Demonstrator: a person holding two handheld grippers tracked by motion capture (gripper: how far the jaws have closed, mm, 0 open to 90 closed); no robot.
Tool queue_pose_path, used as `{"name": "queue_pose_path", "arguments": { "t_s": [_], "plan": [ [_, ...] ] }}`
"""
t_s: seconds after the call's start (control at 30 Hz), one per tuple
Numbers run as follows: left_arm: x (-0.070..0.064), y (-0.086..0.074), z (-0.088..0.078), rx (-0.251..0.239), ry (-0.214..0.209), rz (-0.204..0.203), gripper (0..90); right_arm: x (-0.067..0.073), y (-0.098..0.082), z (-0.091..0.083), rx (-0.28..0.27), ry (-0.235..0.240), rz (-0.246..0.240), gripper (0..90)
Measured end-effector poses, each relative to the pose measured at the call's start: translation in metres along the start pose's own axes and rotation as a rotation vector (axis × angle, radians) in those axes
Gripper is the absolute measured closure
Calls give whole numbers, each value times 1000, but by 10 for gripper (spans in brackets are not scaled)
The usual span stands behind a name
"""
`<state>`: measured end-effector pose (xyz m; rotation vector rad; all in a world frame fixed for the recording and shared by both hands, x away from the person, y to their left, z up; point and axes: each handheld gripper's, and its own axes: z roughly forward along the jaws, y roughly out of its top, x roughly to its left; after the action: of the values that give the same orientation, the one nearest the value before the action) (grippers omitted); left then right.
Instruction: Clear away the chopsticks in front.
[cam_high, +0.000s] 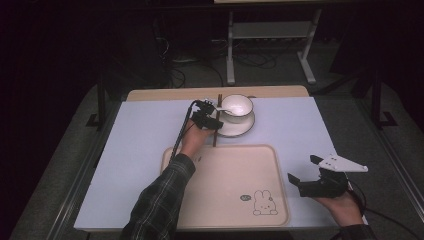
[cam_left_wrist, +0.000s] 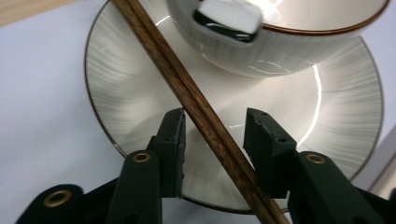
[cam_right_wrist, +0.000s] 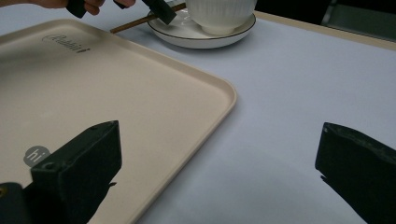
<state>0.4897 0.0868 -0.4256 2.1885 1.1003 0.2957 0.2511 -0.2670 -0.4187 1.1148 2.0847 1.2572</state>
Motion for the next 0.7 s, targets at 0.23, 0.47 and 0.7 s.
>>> {"name": "queue_pose_path", "arguments": {
  "t_s": [0.23,0.47,0.7],
  "plan": [
    [8,1,2,-15,34,7,694,-1,0,-1,-5,1,6,0],
    [14,3,0,-21,41,16,737,-2,0,-2,-3,1,6,0],
    [16,5,-2,-37,39,14,781,-2,-1,-2,-1,2,4,0]
  ]
}}
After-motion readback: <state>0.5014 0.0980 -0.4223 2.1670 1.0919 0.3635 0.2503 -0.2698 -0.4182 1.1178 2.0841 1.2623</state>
